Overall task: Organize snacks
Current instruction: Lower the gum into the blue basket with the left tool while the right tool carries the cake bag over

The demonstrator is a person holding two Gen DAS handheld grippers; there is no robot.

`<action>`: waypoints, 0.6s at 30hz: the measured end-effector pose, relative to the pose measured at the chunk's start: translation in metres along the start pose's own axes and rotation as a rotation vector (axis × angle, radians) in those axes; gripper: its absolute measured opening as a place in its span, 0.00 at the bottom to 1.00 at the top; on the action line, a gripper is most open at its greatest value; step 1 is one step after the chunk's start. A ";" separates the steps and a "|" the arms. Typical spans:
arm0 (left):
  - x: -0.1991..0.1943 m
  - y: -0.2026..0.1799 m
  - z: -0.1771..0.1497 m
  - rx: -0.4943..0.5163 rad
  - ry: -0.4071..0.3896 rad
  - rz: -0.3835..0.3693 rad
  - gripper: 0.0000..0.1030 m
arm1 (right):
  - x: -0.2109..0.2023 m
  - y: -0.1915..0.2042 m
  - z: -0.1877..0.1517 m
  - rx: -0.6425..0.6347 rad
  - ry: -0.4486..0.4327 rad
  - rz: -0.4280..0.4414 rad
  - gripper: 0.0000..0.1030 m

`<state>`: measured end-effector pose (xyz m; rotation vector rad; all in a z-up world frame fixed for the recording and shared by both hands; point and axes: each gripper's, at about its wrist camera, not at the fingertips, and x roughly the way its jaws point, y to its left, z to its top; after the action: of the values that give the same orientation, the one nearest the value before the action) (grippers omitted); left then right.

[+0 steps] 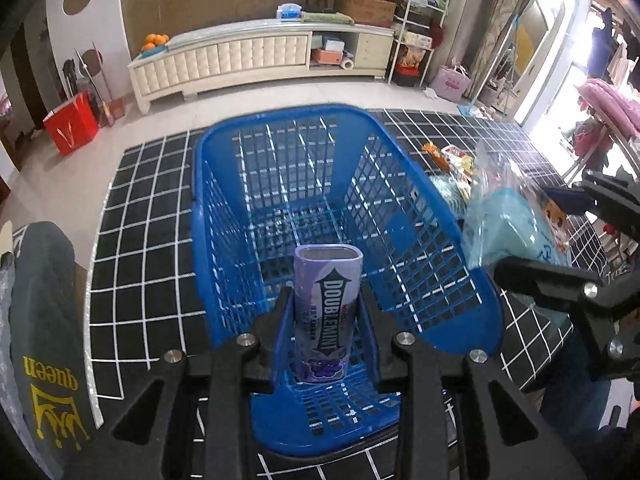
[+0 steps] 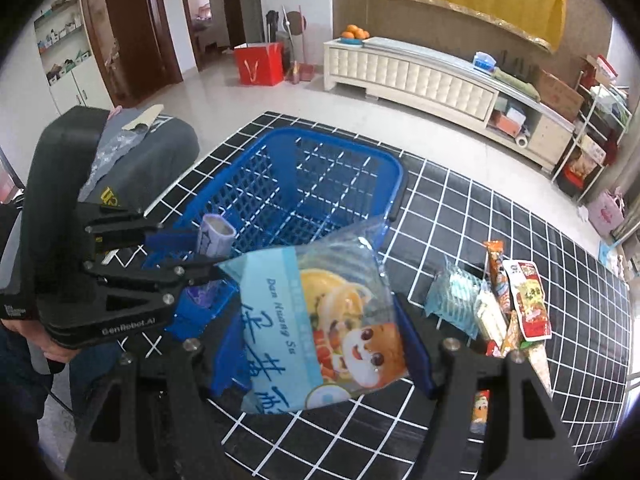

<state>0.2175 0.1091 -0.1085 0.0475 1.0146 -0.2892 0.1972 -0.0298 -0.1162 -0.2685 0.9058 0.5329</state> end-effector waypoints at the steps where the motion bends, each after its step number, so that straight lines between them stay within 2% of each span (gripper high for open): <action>1: 0.002 0.000 -0.002 0.002 0.007 0.001 0.28 | 0.001 0.001 0.000 -0.001 0.002 0.001 0.71; 6: 0.008 0.003 -0.008 -0.006 0.014 -0.009 0.28 | 0.006 0.003 0.003 0.017 0.008 0.012 0.71; 11: 0.013 0.007 -0.012 -0.021 0.045 0.021 0.28 | 0.005 0.004 0.003 0.014 0.006 -0.001 0.71; 15: 0.005 0.012 -0.011 -0.043 0.023 0.007 0.28 | 0.003 0.004 0.003 0.011 0.006 -0.008 0.71; 18: -0.002 0.013 -0.011 -0.039 0.005 0.027 0.28 | 0.002 0.006 0.004 0.010 0.005 -0.009 0.71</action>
<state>0.2102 0.1239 -0.1138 0.0269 1.0239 -0.2445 0.1977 -0.0225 -0.1149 -0.2649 0.9113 0.5190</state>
